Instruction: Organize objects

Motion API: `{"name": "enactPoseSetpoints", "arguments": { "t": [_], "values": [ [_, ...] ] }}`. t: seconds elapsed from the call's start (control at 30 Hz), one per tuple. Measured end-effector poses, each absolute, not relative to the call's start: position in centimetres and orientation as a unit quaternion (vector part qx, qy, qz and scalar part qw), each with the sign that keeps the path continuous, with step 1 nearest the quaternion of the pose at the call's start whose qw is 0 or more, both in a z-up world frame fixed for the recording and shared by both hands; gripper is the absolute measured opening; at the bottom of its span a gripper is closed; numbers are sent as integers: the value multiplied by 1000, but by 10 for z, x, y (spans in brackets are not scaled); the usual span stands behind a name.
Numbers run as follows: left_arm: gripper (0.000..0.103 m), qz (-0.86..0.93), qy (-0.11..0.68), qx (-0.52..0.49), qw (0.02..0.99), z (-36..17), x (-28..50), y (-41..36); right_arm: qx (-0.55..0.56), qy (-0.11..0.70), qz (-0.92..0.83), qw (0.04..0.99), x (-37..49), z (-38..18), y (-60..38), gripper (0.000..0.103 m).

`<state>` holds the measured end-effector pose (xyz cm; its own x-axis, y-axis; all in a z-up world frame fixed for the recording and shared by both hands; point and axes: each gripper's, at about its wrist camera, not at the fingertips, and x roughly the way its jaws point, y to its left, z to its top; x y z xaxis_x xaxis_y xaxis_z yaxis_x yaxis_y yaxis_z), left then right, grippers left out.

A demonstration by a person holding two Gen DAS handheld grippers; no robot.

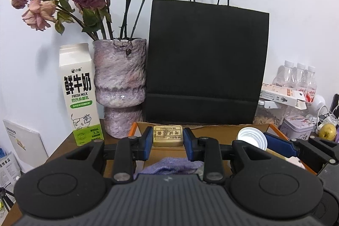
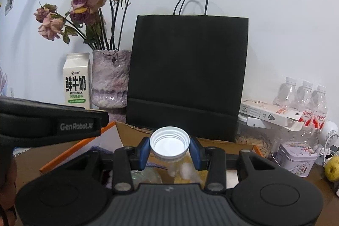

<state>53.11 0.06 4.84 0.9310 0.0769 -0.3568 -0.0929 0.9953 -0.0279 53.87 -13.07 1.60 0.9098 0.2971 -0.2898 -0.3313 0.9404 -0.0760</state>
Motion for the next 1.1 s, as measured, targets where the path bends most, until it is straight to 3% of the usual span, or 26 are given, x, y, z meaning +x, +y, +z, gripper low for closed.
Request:
{"name": "enactPoseSetpoints", "arguments": {
  "t": [0.37,0.4,0.43,0.47,0.5,0.53,0.6,0.73,1.1],
  "values": [
    [32,39,190,-14,981,42,558,2,-70,149,141,976,566,13,-130,39],
    [35,40,188,-13,981,42,559,1,-71,152,137,976,568,13,-130,39],
    [40,37,186,-12,982,42,559,1,-71,155,132,977,569,12,-131,40],
    [54,34,184,-13,982,42,559,1,-71,157,126,977,570,11,-132,42],
    [72,35,181,-11,983,43,559,0,-70,159,120,978,571,11,-133,55],
    [81,39,177,-9,983,44,557,-1,-69,157,112,979,571,11,-134,71],
    [103,45,170,-4,984,45,555,-2,-69,150,97,981,571,12,-136,89],
    [103,49,168,-5,985,47,555,-1,-63,153,84,983,572,13,-141,103],
    [103,53,171,-7,984,46,555,1,-61,158,84,982,573,14,-144,103]
  ]
}}
